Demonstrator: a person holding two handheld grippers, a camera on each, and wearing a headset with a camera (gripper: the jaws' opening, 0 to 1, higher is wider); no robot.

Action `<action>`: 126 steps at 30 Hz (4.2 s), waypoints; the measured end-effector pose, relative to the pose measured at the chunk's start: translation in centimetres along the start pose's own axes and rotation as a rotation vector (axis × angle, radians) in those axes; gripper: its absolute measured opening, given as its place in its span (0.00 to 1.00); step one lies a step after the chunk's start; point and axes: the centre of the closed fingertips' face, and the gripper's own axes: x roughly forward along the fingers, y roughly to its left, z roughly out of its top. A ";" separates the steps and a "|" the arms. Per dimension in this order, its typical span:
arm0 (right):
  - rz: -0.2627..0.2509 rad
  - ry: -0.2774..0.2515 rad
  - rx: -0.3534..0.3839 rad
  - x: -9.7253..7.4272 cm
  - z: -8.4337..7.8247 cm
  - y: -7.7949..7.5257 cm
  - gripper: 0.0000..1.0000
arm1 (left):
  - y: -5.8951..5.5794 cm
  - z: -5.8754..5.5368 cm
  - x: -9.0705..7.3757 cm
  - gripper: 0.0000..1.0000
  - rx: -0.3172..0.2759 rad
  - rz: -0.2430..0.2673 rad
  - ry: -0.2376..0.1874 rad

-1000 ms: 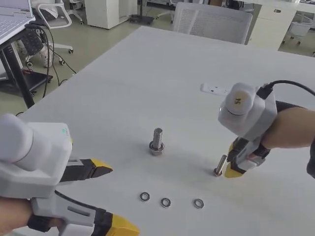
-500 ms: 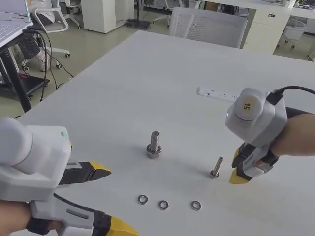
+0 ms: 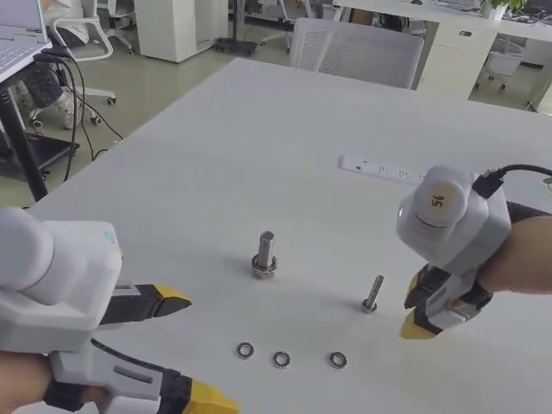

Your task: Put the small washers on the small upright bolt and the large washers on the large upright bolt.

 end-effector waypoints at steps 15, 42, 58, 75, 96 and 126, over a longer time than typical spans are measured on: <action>0.046 -0.012 -0.051 1.2 1.4 4.2 0.26 | -0.3 0.0 0.0 0.81 0.008 0.002 -0.008; 0.080 0.017 -0.169 4.1 4.9 6.3 0.24 | -0.3 -0.2 -0.2 0.81 0.011 0.001 -0.016; 0.080 0.030 -0.195 4.8 5.0 6.0 0.21 | -0.1 -0.1 -0.3 0.80 0.007 0.006 -0.017; 0.064 0.032 -0.233 4.8 5.3 5.8 0.16 | 0.1 0.0 -0.2 0.80 0.005 0.007 -0.017; 0.060 0.028 -0.243 4.7 5.2 5.7 0.14 | 0.0 -0.1 -0.1 0.79 0.003 0.008 -0.013; 0.008 0.012 -0.140 0.9 2.6 3.0 0.14 | -0.2 0.1 -0.1 0.79 0.008 0.004 -0.019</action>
